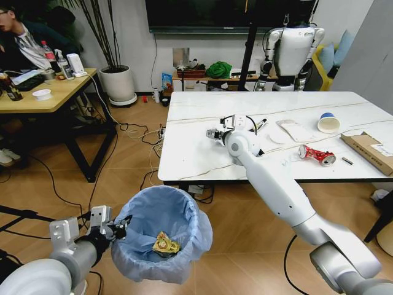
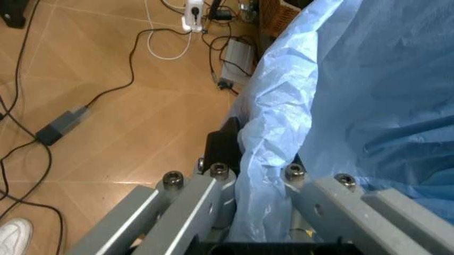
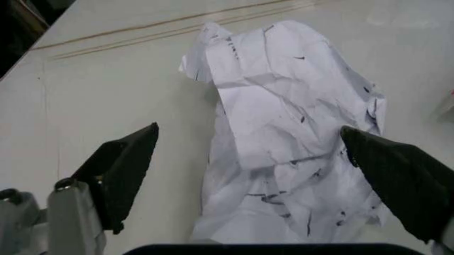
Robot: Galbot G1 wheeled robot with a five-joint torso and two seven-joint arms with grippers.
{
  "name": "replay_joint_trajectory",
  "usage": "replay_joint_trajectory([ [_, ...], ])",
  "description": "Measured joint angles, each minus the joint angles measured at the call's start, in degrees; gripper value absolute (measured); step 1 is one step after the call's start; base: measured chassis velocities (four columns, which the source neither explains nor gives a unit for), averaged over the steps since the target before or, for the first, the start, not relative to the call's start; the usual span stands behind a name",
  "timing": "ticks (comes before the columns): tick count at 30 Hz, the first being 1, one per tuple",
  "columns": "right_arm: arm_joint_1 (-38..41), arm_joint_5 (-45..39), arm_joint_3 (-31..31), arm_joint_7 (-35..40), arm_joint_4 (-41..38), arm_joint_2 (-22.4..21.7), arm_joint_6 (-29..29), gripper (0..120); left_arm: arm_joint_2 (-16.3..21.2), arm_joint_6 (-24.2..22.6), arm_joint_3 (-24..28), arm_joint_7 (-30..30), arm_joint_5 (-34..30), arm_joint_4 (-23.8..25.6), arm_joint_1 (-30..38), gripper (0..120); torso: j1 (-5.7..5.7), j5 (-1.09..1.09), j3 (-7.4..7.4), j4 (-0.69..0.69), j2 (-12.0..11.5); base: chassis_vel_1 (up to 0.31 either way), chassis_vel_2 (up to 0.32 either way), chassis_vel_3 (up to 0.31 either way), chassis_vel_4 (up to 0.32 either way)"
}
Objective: Pick up the trash bin and place the trash from the table into it.
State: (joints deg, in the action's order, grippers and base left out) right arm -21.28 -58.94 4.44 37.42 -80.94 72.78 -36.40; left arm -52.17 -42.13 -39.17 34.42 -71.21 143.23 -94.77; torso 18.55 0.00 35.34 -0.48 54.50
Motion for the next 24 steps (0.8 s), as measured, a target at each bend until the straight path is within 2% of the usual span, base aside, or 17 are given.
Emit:
replay_joint_trajectory([
  [3,-0.2,0.6,0.0,0.0,0.6,-0.1,0.2,77,0.0,0.0,0.0,-0.1,-0.1,0.0,0.1,3,0.00,0.00,0.00,0.00,0.0,0.000,0.000,0.000,0.000],
  [5,-0.2,0.7,0.0,0.0,0.7,-0.1,0.3,77,0.0,0.0,0.0,-0.2,-0.1,0.0,0.1,3,0.00,0.00,0.00,0.00,0.0,0.000,0.000,0.000,0.000],
  [6,-0.4,1.4,0.0,-0.2,1.1,-0.2,0.5,65,0.0,0.0,0.0,-0.3,-0.1,0.0,0.1,3,0.00,0.01,0.00,0.00,0.0,0.000,0.000,0.000,0.000],
  [7,-0.4,1.4,0.0,-0.2,1.1,-0.2,0.5,65,0.0,0.0,0.0,-0.3,-0.1,0.0,0.1,3,0.00,0.01,0.00,0.00,0.0,0.000,0.000,0.000,0.000],
  [14,-1.3,2.8,-0.1,-1.1,1.3,-0.9,0.9,36,0.2,0.0,-0.1,-0.7,-0.2,0.0,-0.1,3,-0.01,0.00,-0.01,0.00,0.0,0.000,0.000,0.000,0.000],
  [16,-1.4,2.8,-0.2,-1.1,1.2,-0.9,0.9,35,0.3,0.0,-0.2,-0.7,-0.2,0.0,-0.1,3,-0.01,0.00,-0.01,0.00,0.0,0.000,0.000,0.000,0.000],
  [19,-1.6,2.8,-0.2,-1.1,0.9,-1.3,0.9,16,0.4,0.0,-0.5,-0.8,-0.2,0.0,-0.2,3,0.00,0.00,-0.01,0.00,0.0,0.000,0.000,0.000,0.000],
  [22,-1.6,2.7,-0.2,-1.2,0.6,-1.4,0.9,12,0.3,0.0,-0.6,-0.8,-0.2,0.0,-0.2,3,0.00,0.01,0.00,0.00,0.0,0.000,0.000,0.000,0.000],
  [24,-1.8,2.6,-0.1,-1.2,0.1,-1.7,0.9,0,0.2,0.0,-0.6,-0.8,-0.2,0.0,-0.3,3,0.00,0.01,0.00,0.01,0.0,0.000,0.000,0.000,0.000],
])
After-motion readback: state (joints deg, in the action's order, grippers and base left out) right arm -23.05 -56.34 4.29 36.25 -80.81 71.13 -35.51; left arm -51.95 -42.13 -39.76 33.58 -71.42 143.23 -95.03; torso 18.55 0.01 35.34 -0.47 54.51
